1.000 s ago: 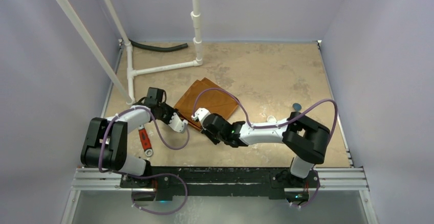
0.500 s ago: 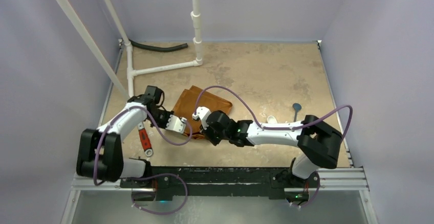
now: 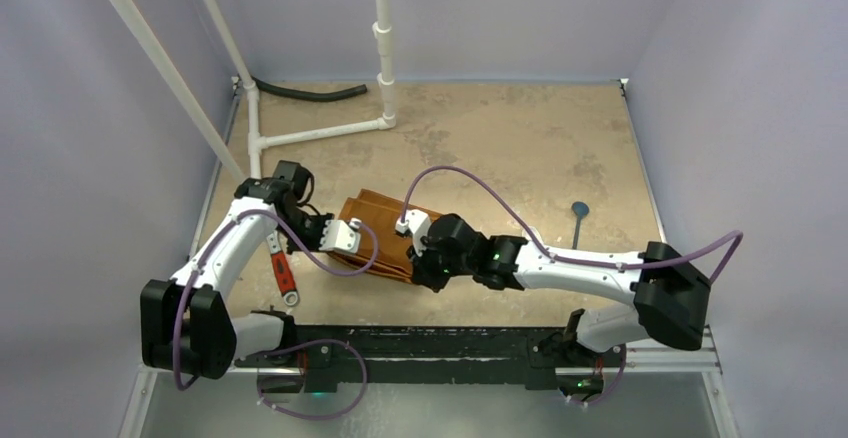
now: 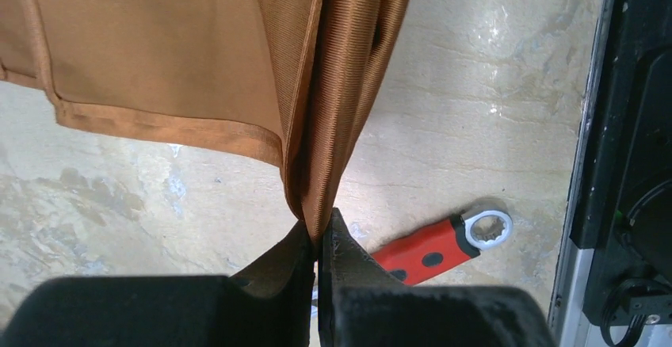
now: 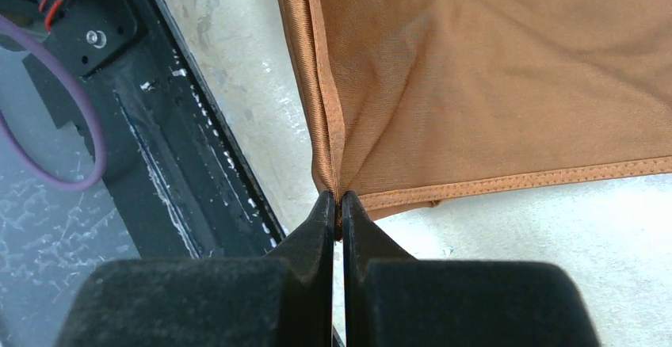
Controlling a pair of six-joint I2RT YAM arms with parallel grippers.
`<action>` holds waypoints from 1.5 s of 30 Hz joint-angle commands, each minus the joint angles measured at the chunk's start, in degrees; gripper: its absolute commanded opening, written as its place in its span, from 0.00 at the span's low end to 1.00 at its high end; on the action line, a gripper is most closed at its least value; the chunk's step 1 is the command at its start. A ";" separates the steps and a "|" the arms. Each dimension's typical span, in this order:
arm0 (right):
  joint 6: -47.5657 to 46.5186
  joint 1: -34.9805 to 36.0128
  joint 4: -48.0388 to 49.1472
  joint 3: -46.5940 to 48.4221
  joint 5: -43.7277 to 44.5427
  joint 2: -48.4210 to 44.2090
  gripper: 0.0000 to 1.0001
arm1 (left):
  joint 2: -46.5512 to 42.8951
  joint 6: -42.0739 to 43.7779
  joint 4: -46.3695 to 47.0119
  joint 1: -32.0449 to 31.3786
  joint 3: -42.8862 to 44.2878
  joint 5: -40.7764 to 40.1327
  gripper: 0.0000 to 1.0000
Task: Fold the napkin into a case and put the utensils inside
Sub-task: Pick up the upper triangle-folded napkin from the center of the board, then turn over the upper triangle folded napkin at the center of the board.
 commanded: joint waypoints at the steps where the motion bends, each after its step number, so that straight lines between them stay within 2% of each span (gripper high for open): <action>1: 0.79 -0.59 -1.48 -0.61 -2.46 -1.39 0.00 | -0.71 -2.65 -2.52 -0.56 2.75 4.68 0.00; 9: 0.12 -0.64 -3.00 1.62 -5.06 -3.56 0.00 | -2.30 -4.37 -3.52 -0.94 4.47 5.78 0.00; 13: 0.29 -0.44 -6.37 5.38 -7.04 -5.94 0.00 | -3.81 -5.90 -10.34 -0.94 11.31 7.19 0.00; 18: 5.29 -0.51 -9.66 7.65 -10.50 -15.23 0.00 | -8.25 -10.17 -18.93 -1.13 22.71 12.49 0.00; 20: 6.07 -2.62 -8.60 8.50 -11.19 -17.77 0.00 | -8.53 -14.33 -19.11 -2.39 25.59 12.69 0.00; 23: 5.77 -9.31 -7.07 9.56 -15.30 -16.78 0.00 | -6.24 -17.53 -17.85 -4.03 25.67 11.49 0.00; 26: 4.59 -17.31 -5.12 9.55 -19.52 -11.51 0.00 | -0.82 -23.90 -10.70 -4.11 22.89 9.71 0.00; 28: 3.70 -23.05 -2.68 9.60 -22.68 -6.92 0.00 | 4.64 -29.53 -2.48 -4.13 22.09 7.45 0.00; 32: -2.08 -29.09 -2.46 13.93 -19.32 5.31 0.00 | 18.55 -41.78 16.07 -4.71 26.00 -1.18 0.00; 35: -3.08 -31.73 -0.20 17.00 -17.26 12.96 0.00 | 32.82 -47.92 22.76 -6.24 35.75 -8.50 0.00; 38: -2.81 -33.17 3.43 19.13 -15.30 19.63 0.00 | 48.12 -51.00 20.59 -8.63 49.62 -15.22 0.00; 40: -3.42 -33.70 3.54 21.84 -12.91 23.76 0.01 | 54.93 -52.80 19.88 -9.11 57.01 -17.76 0.00; 41: -3.42 -34.05 3.68 23.12 -11.83 25.69 0.03 | 57.22 -53.51 20.67 -9.10 58.97 -18.66 0.00; 42: -3.22 -34.50 3.71 24.13 -10.72 27.30 0.11 | 57.91 -54.48 22.15 -9.16 59.81 -19.95 0.03; 43: -2.96 -34.96 3.92 25.10 -9.78 28.96 0.23 | 57.82 -55.34 24.28 -9.16 59.74 -21.30 0.09; 45: -1.96 -35.84 4.96 26.11 -6.92 31.06 0.31 | 56.25 -57.05 29.10 -9.07 57.94 -24.30 0.26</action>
